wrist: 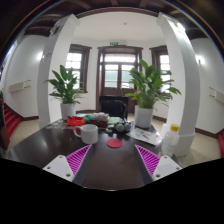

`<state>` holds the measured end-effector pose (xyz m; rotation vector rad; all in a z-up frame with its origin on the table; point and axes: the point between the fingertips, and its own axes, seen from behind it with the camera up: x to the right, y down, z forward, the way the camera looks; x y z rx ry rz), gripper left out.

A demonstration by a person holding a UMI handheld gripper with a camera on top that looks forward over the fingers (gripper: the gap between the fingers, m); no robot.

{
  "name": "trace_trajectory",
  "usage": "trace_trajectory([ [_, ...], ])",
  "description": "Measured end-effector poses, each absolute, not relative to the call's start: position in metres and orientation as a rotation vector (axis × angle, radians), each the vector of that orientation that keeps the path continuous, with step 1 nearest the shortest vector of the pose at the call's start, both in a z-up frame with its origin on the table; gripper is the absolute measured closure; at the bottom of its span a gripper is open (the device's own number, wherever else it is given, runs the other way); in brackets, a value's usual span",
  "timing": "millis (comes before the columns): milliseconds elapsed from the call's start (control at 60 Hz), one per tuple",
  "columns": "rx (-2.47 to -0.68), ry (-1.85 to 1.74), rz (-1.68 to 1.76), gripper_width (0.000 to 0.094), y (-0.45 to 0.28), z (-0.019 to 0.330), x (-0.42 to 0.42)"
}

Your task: Pour water

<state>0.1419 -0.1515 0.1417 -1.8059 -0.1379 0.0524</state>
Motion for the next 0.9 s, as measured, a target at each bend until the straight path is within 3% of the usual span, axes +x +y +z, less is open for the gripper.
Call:
trace_trajectory([
  [150, -1.805, -0.053, -0.053, 0.0085, -0.148, 0.109, 0.243],
  [350, -1.790, 0.063, -0.165, 0.0085, -0.103, 0.104, 0.349],
  [700, -1.812, 0.036, -0.101, 0.0100, -0.012, 0.077, 0.376],
  [800, -1.801, 0.053, -0.102, 0.0201, 0.001, 0.073, 0.376],
  [850, -1.785, 0.055, -0.117, 0.0350, 0.003, 0.075, 0.378],
  [900, -1.779, 0.048, -0.122, 0.0376, 0.003, 0.076, 0.379],
])
